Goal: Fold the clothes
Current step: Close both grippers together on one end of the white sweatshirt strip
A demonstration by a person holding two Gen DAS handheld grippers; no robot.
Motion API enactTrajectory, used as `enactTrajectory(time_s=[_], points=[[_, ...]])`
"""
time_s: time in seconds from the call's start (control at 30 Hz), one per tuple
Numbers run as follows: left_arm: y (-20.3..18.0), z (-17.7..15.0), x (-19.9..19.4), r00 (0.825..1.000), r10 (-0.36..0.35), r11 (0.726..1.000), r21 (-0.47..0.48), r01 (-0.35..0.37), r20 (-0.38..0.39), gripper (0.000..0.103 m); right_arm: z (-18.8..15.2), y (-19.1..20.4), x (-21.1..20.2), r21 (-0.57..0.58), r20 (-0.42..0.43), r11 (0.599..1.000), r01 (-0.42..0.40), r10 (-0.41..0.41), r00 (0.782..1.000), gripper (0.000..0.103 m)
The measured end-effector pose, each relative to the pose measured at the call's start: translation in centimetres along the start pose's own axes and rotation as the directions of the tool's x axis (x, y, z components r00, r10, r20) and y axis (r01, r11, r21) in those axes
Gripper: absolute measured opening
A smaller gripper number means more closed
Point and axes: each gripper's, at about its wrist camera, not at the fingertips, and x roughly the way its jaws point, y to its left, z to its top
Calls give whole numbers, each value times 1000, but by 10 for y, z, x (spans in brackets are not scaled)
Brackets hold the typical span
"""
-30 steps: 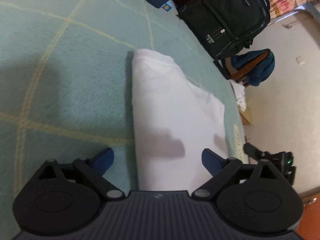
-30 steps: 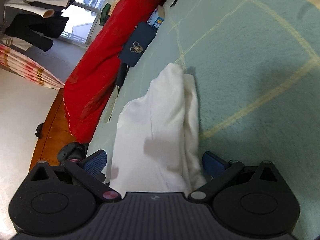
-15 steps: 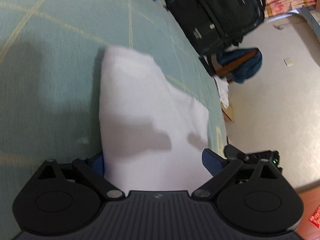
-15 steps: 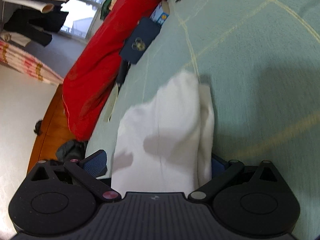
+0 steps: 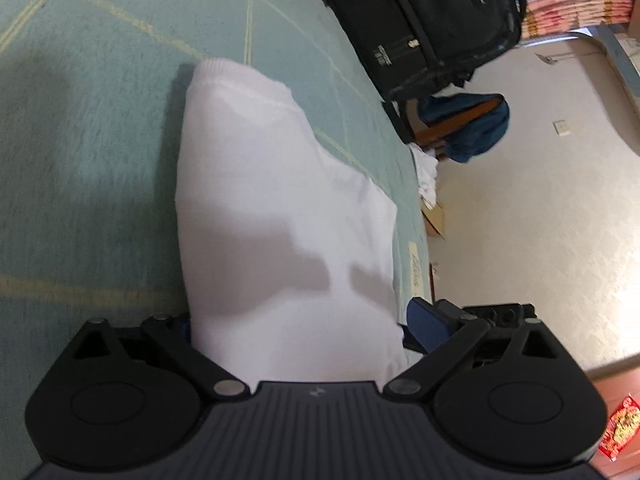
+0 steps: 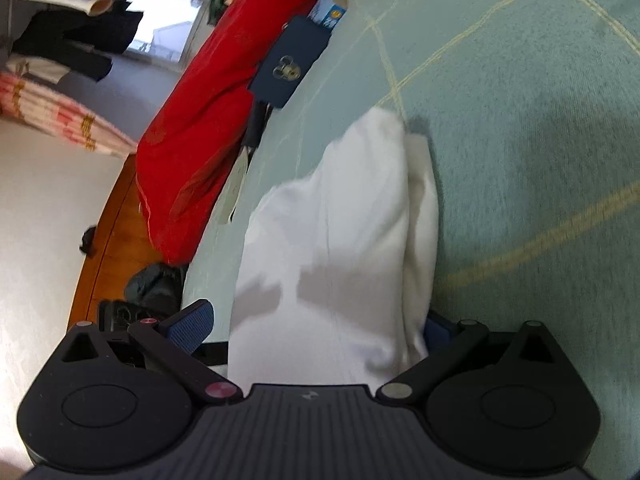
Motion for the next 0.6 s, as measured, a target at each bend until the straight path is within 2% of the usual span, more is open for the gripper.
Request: enactTrajectory(time_s=[0.13, 0.23, 0.33, 0.43, 0.6], points=[[0, 8, 7, 1000, 12, 999, -32, -11, 11, 97, 7, -5, 4, 23, 12, 999, -35, 34, 999, 103], [-9, 6, 6, 1000, 28, 1000, -1, -28, 15, 97, 8, -5, 4, 28, 23, 998, -47, 47, 999, 103], [-5, 2, 2, 1000, 9, 1000, 7, -9, 21, 97, 3, -7, -1, 7, 30, 998, -69, 69, 997, 103], [-1, 3, 0, 1000, -1, 999, -41, 2, 27, 96, 3, -8, -4, 22, 47, 996, -89, 88, 995, 103], [-16, 3, -10, 999, -19, 1000, 5, 19, 34, 96, 4, 10, -7, -11, 48, 997, -82, 82, 995, 103]])
